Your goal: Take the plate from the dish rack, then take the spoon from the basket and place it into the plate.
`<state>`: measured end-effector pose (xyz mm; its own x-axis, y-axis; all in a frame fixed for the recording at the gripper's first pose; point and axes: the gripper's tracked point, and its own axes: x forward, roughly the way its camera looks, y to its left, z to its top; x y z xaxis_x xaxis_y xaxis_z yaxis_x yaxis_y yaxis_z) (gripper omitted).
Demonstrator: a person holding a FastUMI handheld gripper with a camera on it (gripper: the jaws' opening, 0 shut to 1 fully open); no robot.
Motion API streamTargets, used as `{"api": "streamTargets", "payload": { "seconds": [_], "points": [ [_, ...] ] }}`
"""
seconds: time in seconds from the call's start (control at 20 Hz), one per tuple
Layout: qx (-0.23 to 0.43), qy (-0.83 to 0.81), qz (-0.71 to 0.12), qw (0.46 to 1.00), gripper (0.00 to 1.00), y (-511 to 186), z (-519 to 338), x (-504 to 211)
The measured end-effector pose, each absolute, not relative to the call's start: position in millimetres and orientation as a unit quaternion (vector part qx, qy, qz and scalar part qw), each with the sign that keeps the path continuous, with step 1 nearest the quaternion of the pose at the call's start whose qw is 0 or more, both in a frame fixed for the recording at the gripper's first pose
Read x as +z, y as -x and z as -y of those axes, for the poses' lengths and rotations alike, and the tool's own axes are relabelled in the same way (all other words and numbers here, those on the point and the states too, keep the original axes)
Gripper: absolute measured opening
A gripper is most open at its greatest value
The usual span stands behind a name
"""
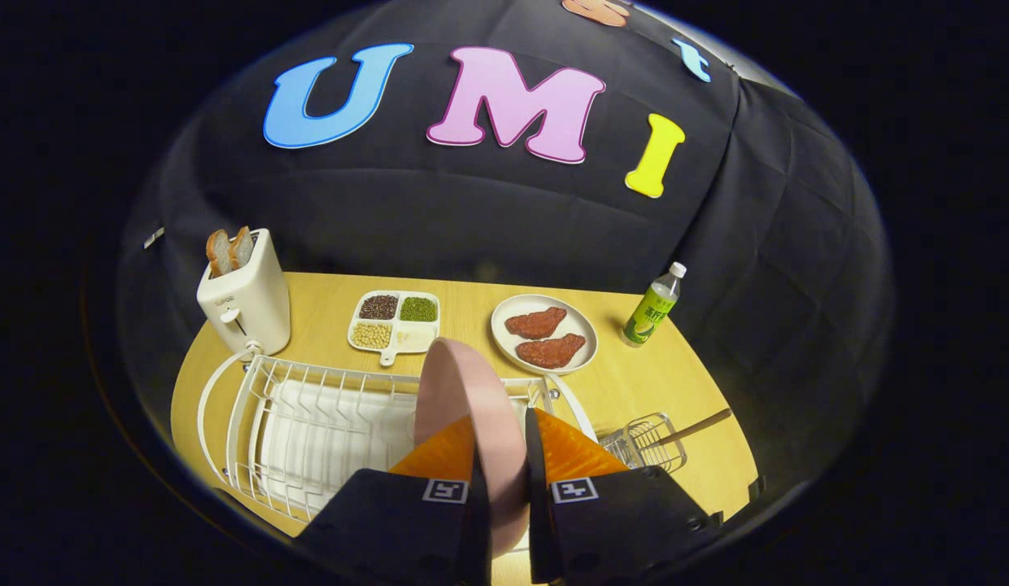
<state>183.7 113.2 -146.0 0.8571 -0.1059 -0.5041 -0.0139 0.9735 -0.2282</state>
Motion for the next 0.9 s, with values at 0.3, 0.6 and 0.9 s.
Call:
{"api": "streamTargets", "payload": {
  "seconds": [0.3, 0.6, 0.9],
  "points": [
    [-0.026, 0.058, -0.256, 0.965, 0.22, -183.8, -104.3, -115.3],
    [0.028, -0.012, -0.269, 0.963, 0.22, -135.0, -102.0, -98.3],
    [0.079, -0.107, -0.324, 0.937, 0.22, -60.6, -86.5, -128.8]
  ]
}}
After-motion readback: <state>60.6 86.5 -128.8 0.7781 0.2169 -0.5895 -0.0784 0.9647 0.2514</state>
